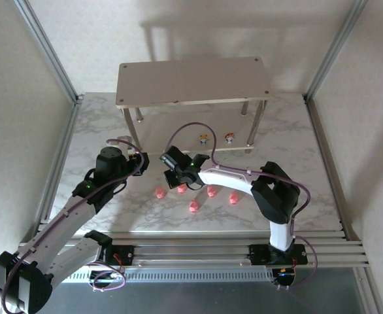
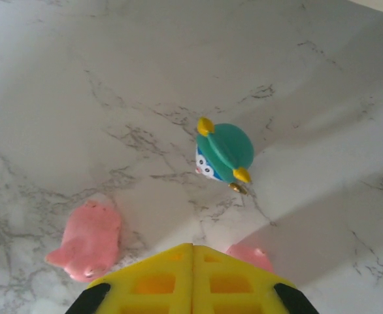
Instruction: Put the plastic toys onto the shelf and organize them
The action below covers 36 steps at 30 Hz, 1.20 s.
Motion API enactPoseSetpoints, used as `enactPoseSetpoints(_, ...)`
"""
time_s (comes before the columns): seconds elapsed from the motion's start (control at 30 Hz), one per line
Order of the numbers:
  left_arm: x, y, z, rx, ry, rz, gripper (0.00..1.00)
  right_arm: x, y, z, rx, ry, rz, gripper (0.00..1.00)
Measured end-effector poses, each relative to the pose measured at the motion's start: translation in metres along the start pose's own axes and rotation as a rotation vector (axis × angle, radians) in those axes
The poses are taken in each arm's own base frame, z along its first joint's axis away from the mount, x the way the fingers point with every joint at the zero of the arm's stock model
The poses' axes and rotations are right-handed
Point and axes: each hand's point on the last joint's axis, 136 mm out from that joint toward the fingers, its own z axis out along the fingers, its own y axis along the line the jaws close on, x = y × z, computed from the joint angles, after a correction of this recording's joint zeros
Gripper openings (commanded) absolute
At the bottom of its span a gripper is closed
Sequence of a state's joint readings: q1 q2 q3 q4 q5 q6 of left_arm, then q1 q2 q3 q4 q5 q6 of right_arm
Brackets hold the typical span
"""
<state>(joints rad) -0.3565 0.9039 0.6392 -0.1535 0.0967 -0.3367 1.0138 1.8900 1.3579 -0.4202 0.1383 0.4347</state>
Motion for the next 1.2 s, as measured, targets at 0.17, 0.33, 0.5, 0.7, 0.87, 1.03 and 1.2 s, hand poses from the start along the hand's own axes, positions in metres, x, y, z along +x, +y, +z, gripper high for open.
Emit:
enactPoseSetpoints(0.17, 0.000, 0.000, 0.000, 0.009, 0.004, -0.001, 0.50, 0.000, -0.006, 0.003, 0.014, 0.010, 0.007, 0.06)
enactPoseSetpoints(0.33, -0.001, 0.000, 0.000, 0.010, 0.002, -0.002, 0.50, -0.002, -0.011, 0.008, 0.037, 0.007, 0.011, 0.06)
enactPoseSetpoints(0.5, -0.001, 0.000, 0.000, 0.013, 0.002, -0.003, 0.50, 0.001, -0.017, 0.015, 0.054, 0.020, 0.017, 0.05)
enactPoseSetpoints(0.7, -0.001, 0.000, 0.000, 0.013, 0.000, -0.003, 0.50, 0.003, -0.023, 0.022, 0.076, 0.030, 0.021, 0.05)
enactPoseSetpoints(0.87, -0.001, 0.000, 0.000, 0.013, 0.000, -0.004, 0.50, 0.002, -0.028, 0.025, 0.088, 0.031, 0.026, 0.05)
enactPoseSetpoints(1.03, -0.001, 0.001, 0.001, 0.015, -0.002, -0.005, 0.50, -0.002, -0.030, 0.027, 0.093, 0.021, 0.032, 0.05)
enactPoseSetpoints(1.2, 0.000, 0.000, 0.001, 0.018, 0.002, -0.005, 0.50, -0.008, -0.031, 0.028, 0.090, 0.007, 0.039, 0.05)
